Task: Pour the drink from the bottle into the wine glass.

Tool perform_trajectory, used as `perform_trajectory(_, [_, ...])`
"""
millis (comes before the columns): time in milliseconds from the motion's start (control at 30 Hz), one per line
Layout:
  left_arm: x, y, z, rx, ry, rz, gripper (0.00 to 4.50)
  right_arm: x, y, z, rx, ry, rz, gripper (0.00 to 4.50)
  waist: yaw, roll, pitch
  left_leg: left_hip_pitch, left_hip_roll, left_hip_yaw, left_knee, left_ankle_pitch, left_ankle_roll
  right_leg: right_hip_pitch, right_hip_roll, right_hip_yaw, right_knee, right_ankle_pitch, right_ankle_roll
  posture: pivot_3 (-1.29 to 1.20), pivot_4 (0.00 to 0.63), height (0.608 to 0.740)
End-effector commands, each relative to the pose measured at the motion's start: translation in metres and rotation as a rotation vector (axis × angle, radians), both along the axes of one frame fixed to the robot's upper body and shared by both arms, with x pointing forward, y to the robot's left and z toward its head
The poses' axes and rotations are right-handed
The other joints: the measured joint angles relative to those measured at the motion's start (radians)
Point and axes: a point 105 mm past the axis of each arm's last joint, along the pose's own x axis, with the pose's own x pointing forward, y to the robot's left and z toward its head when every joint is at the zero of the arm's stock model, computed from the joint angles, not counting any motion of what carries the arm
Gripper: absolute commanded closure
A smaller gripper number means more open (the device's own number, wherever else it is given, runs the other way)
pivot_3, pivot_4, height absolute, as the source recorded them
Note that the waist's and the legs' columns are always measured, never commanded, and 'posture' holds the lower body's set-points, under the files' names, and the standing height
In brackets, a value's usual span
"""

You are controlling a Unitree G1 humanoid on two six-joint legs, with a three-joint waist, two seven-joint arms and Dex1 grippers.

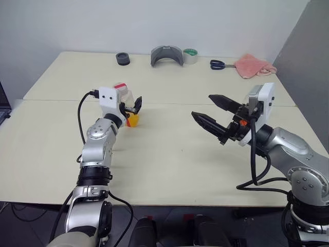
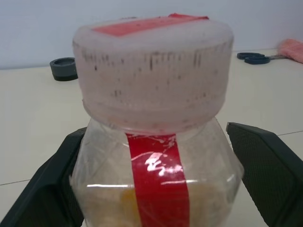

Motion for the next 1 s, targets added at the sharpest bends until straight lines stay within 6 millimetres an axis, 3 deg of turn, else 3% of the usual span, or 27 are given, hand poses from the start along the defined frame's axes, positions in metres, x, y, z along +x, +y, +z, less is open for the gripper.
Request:
perform_trajectory(33, [0.001,-0.002,0.024,0.026,-0.084,-0.012,0.05,-0.007,0.002,0.010,0.003,-0.053,0.014,0.00,0.000,0.000,0.000,0.000,0.000,0.000,0.000,0.000,0.000,0.000,0.000,0.000,0.000,0.000,0.000,0.00,0.150,0.740])
perform_trajectory(333, [0.003,0.001,0.026,0.046,-0.098,0.004,0.05,-0.006,0.002,0.010,0.007,-0.049,0.017,0.00,0.000,0.000,0.000,0.000,0.000,0.000,0.000,0.000,0.000,0.000,0.000,0.000,0.000,0.000,0.000,0.00,0.150,0.740])
perform_trajectory(433, [0.003,0.003,0.026,0.044,-0.101,0.011,0.66,-0.005,0.001,0.009,0.007,-0.045,0.013,0.00,0.000,0.000,0.000,0.000,0.000,0.000,0.000,0.000,0.000,0.000,0.000,0.000,0.000,0.000,0.000,0.00,0.150,0.740])
perform_trajectory(600, [0.003,0.004,0.028,0.040,-0.110,0.016,2.22,-0.005,0.000,0.008,0.008,-0.042,0.004,0.00,0.000,0.000,0.000,0.000,0.000,0.000,0.000,0.000,0.000,0.000,0.000,0.000,0.000,0.000,0.000,0.00,0.150,0.740])
perform_trajectory(667, [0.003,0.004,0.028,0.039,-0.111,0.017,2.55,-0.005,-0.001,0.008,0.007,-0.043,0.002,0.00,0.000,0.000,0.000,0.000,0.000,0.000,0.000,0.000,0.000,0.000,0.000,0.000,0.000,0.000,0.000,0.00,0.150,0.740])
perform_trajectory(867, [0.004,-0.001,0.025,0.053,-0.081,0.002,2.56,-0.003,0.000,0.005,-0.013,-0.043,-0.003,0.00,0.000,0.000,0.000,0.000,0.000,0.000,0.000,0.000,0.000,0.000,0.000,0.000,0.000,0.000,0.000,0.00,0.150,0.740])
perform_trajectory(1000, [0.004,-0.038,0.041,0.033,-0.079,-0.122,2.56,0.008,0.002,0.005,-0.054,-0.063,-0.022,0.00,0.000,0.000,0.000,0.000,0.000,0.000,0.000,0.000,0.000,0.000,0.000,0.000,0.000,0.000,0.000,0.00,0.150,0.740])
